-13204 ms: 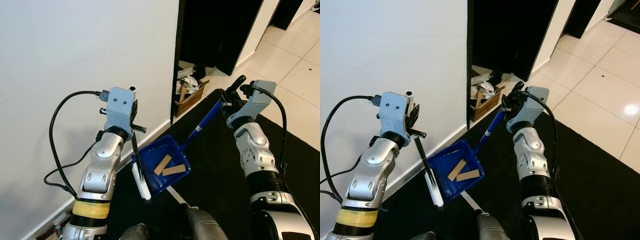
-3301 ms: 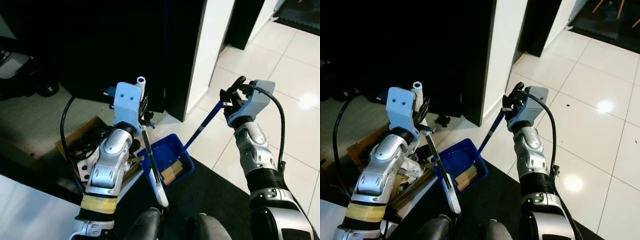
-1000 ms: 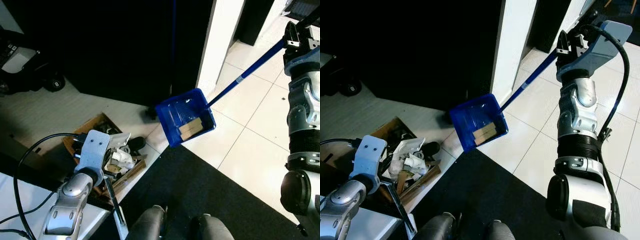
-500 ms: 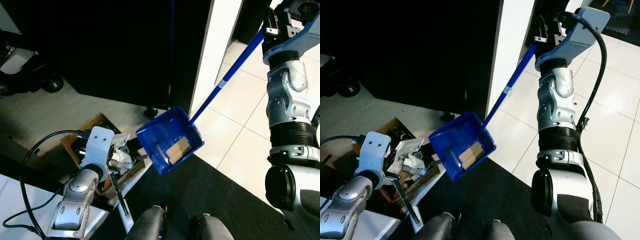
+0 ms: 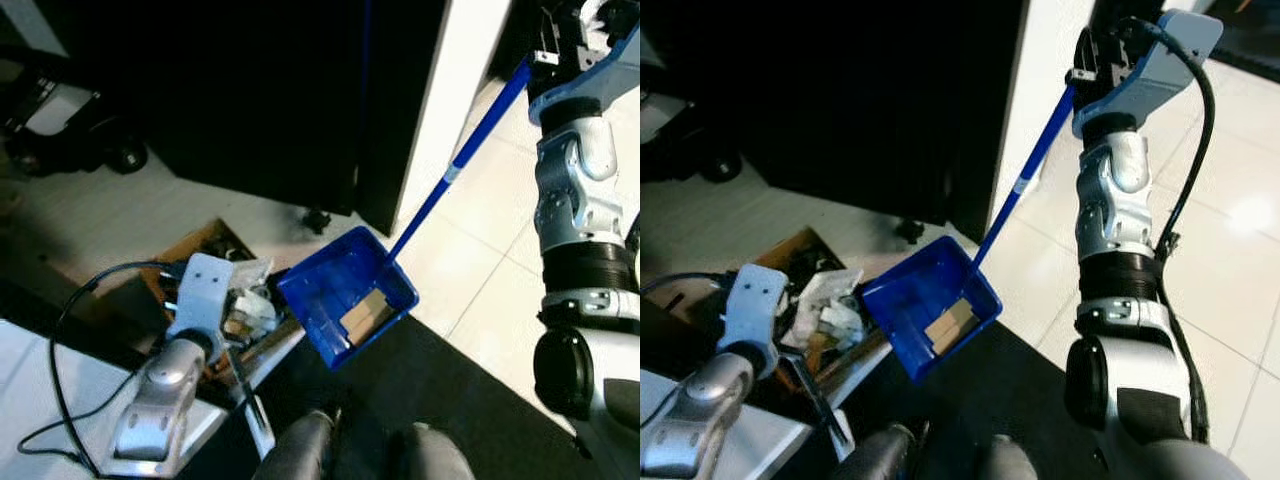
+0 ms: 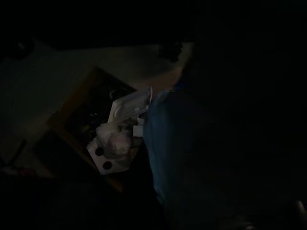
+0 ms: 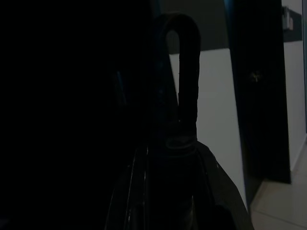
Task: Sweep floor
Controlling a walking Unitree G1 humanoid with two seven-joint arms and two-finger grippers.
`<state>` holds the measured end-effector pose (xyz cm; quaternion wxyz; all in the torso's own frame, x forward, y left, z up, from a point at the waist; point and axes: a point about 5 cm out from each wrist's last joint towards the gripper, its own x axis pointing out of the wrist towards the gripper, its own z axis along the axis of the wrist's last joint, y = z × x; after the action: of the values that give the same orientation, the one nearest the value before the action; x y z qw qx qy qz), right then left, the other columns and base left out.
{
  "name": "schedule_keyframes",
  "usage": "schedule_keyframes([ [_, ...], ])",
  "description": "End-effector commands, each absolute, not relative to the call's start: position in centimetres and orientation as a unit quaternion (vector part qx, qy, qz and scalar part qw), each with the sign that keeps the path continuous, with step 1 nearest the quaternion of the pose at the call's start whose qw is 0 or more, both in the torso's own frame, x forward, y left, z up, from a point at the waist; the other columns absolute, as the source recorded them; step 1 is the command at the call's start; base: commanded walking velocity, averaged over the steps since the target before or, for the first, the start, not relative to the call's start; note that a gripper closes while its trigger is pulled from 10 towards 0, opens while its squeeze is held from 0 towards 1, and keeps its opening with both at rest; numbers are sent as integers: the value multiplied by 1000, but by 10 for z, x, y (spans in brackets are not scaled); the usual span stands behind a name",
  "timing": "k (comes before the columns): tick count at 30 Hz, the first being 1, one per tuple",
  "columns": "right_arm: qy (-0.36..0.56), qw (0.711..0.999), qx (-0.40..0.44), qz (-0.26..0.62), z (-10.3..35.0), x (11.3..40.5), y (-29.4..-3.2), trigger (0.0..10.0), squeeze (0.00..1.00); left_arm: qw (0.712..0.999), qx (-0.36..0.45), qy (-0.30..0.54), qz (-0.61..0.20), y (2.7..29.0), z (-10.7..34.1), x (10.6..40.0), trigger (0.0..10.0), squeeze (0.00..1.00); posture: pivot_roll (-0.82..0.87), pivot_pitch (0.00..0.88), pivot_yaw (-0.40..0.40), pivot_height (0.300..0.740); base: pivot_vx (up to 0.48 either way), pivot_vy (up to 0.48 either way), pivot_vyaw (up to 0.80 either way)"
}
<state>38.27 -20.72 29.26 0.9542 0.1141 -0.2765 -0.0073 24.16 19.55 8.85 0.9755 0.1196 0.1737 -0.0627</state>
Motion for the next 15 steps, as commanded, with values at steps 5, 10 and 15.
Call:
schedule_keyframes([
  [5,-306,945,119,-2,304,380,-202,10000,0,973,123,183,-66,195,86,239,10000,0,68,106,-19,740,0,0,800],
  [10,-307,944,119,-4,304,380,-203,10000,0,973,124,183,-67,194,86,239,10000,0,70,105,-19,740,0,0,800],
  [15,-309,944,118,-7,305,380,-204,10000,0,973,126,183,-65,195,87,241,10000,0,70,104,-19,740,0,0,800],
])
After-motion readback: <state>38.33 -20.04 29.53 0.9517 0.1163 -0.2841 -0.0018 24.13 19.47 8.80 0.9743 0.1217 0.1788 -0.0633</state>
